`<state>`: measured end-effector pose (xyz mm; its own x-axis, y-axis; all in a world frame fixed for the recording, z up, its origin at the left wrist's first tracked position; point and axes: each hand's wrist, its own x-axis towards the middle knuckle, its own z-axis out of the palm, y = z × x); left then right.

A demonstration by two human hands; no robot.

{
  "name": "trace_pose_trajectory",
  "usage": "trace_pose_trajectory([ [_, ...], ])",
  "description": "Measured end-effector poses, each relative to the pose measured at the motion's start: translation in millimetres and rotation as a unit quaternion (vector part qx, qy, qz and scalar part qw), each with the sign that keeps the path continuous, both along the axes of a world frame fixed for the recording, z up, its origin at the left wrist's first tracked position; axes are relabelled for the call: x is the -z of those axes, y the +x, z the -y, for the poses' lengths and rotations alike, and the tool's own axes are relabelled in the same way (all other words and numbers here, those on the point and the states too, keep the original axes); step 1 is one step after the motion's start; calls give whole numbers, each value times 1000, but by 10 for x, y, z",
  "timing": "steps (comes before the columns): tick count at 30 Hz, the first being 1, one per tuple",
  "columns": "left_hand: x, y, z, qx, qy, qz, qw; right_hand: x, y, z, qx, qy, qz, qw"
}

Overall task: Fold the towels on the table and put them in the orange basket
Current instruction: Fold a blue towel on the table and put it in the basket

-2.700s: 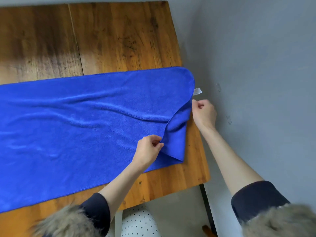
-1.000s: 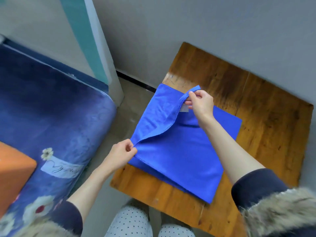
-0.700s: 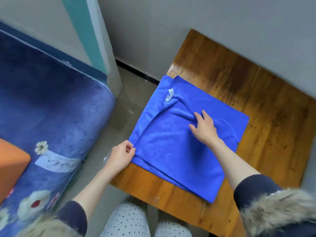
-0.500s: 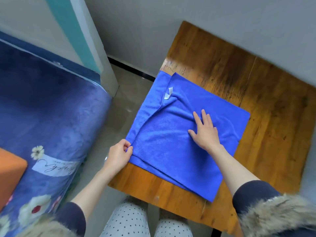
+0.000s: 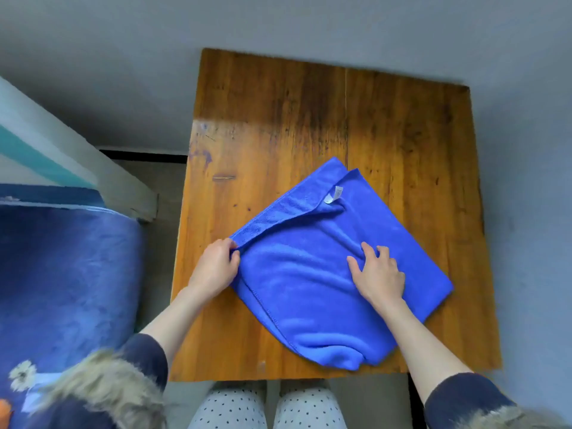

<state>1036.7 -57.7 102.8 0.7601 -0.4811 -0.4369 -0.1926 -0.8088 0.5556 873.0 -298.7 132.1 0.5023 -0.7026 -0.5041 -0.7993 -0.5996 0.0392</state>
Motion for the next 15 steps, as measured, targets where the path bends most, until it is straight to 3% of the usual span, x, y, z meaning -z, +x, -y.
trace_pose_trajectory([
  [7, 37, 172, 689, 69, 14, 68, 995, -21, -602, 170, 100, 16, 11, 995],
  [15, 89, 261, 995, 44, 8, 74, 996, 34, -557, 596, 163, 24, 56, 985],
])
